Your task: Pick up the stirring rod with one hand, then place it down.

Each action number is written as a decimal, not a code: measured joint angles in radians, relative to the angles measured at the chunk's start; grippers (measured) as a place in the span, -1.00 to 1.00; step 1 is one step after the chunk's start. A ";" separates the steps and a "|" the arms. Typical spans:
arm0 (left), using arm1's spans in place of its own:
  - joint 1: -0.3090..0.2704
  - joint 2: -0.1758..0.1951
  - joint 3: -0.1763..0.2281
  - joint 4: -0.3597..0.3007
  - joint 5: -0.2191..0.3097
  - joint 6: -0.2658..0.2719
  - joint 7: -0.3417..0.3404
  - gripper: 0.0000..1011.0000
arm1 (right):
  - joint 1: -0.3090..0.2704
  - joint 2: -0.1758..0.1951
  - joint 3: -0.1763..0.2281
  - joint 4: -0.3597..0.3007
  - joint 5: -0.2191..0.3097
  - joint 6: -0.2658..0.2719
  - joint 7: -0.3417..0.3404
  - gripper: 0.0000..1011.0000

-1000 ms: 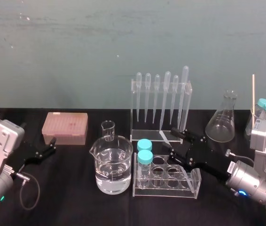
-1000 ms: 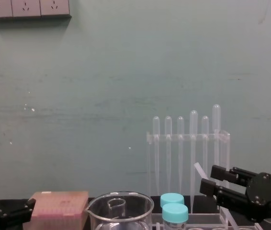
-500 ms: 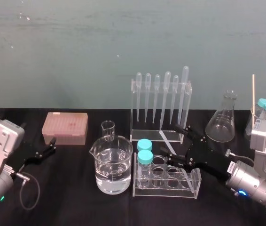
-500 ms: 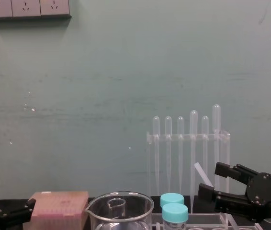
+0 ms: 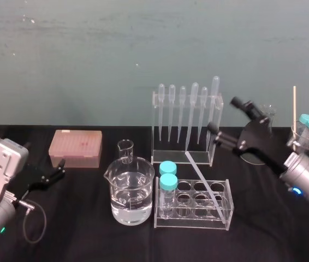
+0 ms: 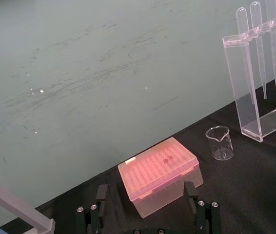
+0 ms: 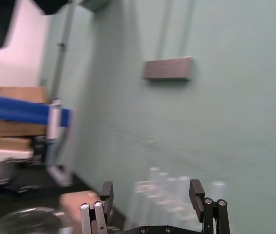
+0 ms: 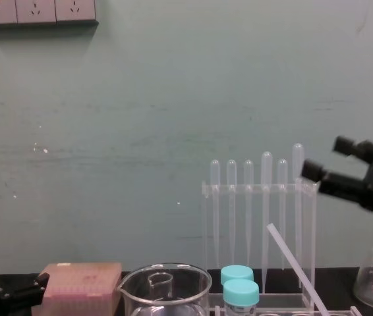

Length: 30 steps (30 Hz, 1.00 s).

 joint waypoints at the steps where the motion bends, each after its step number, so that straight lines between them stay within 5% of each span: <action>1: 0.000 0.000 0.000 0.000 0.000 0.000 0.000 0.98 | -0.003 0.000 0.019 -0.006 -0.008 0.000 -0.037 0.98; 6: 0.000 0.000 0.000 0.000 0.000 0.000 0.000 0.98 | -0.025 0.004 0.062 -0.005 -0.023 0.048 -0.122 0.98; 16: 0.000 0.000 0.000 0.000 0.000 0.000 0.000 0.98 | -0.122 0.014 0.078 -0.036 -0.035 0.262 -0.214 0.98; 30: 0.000 0.000 0.000 0.000 0.000 0.000 0.000 0.98 | -0.113 0.015 0.076 -0.033 -0.035 0.242 -0.208 0.98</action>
